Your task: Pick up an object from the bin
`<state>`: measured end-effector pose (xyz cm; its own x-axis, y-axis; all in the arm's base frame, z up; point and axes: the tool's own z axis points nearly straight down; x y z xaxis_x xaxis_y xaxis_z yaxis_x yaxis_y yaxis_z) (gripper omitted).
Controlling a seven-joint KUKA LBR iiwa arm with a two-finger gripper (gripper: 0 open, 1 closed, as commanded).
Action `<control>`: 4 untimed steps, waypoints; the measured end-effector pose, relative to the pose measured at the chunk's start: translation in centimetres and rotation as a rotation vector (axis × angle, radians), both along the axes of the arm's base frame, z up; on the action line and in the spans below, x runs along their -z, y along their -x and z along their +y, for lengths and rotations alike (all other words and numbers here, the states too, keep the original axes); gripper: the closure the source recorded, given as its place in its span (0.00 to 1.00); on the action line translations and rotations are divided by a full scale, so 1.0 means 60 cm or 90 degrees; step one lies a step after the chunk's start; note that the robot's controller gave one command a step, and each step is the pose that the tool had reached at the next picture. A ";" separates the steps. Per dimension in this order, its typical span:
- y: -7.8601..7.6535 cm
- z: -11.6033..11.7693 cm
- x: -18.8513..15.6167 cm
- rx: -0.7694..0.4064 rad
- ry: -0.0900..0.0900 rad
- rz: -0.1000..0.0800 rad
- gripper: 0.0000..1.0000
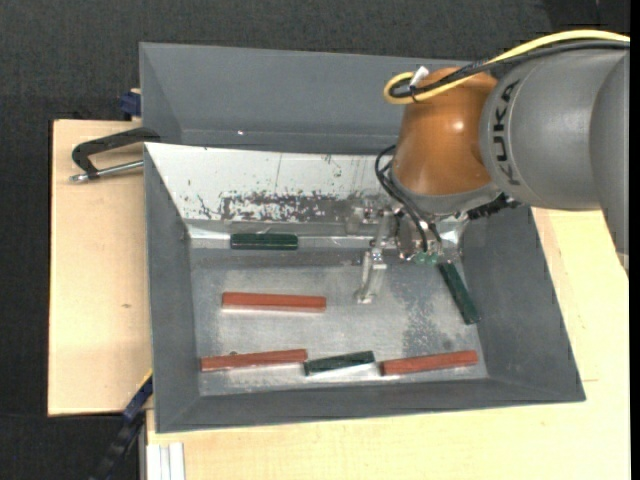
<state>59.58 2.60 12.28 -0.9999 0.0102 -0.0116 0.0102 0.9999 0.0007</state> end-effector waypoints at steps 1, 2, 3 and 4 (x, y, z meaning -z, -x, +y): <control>0.080 0.074 0.087 -0.096 0.000 0.006 1.00; 0.080 0.074 0.087 -0.096 0.000 0.006 1.00; 0.054 0.046 -0.251 -0.145 0.000 0.005 1.00; 0.046 0.039 -0.338 -0.156 0.001 -0.003 1.00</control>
Offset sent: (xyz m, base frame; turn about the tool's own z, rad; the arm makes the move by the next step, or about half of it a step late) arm 0.0000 0.0000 0.0000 0.0000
